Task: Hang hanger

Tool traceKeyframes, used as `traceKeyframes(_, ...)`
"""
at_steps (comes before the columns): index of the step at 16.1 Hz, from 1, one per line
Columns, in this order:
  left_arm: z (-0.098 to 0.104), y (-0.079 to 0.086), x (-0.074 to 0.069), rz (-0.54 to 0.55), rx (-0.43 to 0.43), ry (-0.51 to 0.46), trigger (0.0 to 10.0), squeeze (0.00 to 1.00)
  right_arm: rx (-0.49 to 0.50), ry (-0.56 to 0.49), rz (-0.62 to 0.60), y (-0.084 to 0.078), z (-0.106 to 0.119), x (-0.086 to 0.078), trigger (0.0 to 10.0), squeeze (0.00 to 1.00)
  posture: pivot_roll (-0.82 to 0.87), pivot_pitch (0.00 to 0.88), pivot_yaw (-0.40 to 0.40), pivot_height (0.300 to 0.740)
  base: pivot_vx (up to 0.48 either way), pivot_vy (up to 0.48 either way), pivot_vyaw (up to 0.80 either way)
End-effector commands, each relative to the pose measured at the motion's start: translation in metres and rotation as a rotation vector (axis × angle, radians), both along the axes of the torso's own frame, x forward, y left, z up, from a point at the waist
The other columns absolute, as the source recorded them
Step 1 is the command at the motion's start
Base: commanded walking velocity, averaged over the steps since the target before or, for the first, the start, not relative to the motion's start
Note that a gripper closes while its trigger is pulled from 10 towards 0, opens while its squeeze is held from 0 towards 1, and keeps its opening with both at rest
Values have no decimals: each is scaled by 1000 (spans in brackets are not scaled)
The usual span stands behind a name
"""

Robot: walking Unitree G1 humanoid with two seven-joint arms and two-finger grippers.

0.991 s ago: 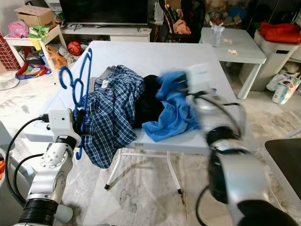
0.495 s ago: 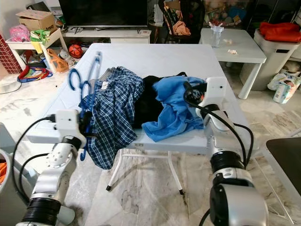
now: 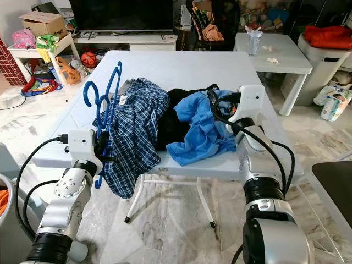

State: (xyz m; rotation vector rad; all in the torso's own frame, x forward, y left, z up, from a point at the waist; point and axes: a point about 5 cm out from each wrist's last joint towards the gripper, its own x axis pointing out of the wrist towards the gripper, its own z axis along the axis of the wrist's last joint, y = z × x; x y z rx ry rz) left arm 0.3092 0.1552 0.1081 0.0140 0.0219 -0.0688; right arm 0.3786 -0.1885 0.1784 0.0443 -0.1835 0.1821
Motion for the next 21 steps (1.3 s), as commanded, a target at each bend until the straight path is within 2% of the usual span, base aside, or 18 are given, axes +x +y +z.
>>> traceKeyframes(1, -4, 1, -2, 5, 5, 26, 10000, 0, 1, -4, 14, 2, 2, -1, 10000, 1000, -68, 0, 22, 740, -292, 0, 0)
traceKeyframes(9, -2, 2, -1, 7, 12, 24, 10000, 0, -5, 23, 63, 10, -2, -1, 10000, 1000, -63, 0, 21, 740, -365, 0, 0)
traceKeyframes(15, -3, 2, -1, 1, 13, 31, 10000, 0, -59, 61, 138, 10, -7, -4, 10000, 1000, -67, 0, 24, 740, -374, 0, 0)
traceKeyframes(21, -5, 5, -1, -35, 7, 51, 10000, 0, -110, 67, 172, 2, -1, -2, 10000, 1000, -68, 0, 25, 740, 0, 0, 0)
